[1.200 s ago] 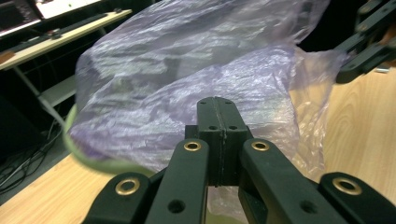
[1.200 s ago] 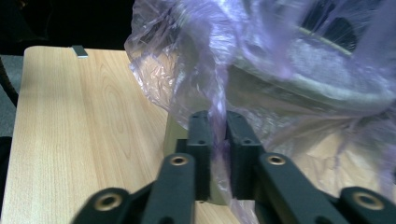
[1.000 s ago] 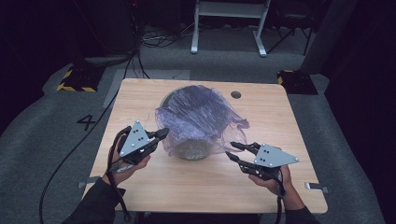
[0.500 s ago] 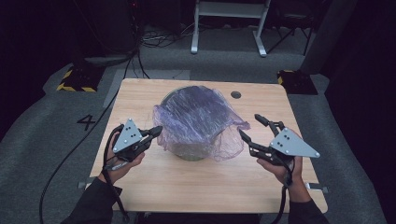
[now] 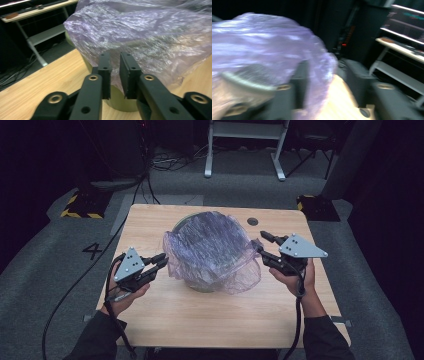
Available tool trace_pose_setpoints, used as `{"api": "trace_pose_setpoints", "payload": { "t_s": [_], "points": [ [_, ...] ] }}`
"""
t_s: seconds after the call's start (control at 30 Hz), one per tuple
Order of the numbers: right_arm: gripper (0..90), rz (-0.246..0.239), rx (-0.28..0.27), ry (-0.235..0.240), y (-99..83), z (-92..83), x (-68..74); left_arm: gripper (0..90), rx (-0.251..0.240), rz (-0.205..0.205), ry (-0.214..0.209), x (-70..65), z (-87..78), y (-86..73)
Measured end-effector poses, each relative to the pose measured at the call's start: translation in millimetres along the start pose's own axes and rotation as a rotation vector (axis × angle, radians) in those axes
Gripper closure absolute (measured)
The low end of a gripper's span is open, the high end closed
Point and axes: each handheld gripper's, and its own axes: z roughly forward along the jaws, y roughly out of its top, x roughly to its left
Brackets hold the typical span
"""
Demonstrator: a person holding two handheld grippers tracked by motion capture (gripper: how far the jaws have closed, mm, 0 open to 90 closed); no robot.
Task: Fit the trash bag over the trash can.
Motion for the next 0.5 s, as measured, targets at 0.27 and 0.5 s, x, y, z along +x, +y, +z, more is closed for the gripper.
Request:
{"api": "trace_pose_setpoints", "payload": {
  "t_s": [0.27, 0.5],
  "points": [
    [86.6, -0.034, -0.01, 0.046, 3.1, -0.8, 2.9, 24.2, -0.034, 0.001, -0.013, -11.5, -20.5, 3.6],
    [90.0, -0.049, -0.011, 0.043, 12.1, 0.8, 3.4, 14.7, -0.054, 0.054, -0.112, -35.0, -22.7, 19.6]
  ]
}}
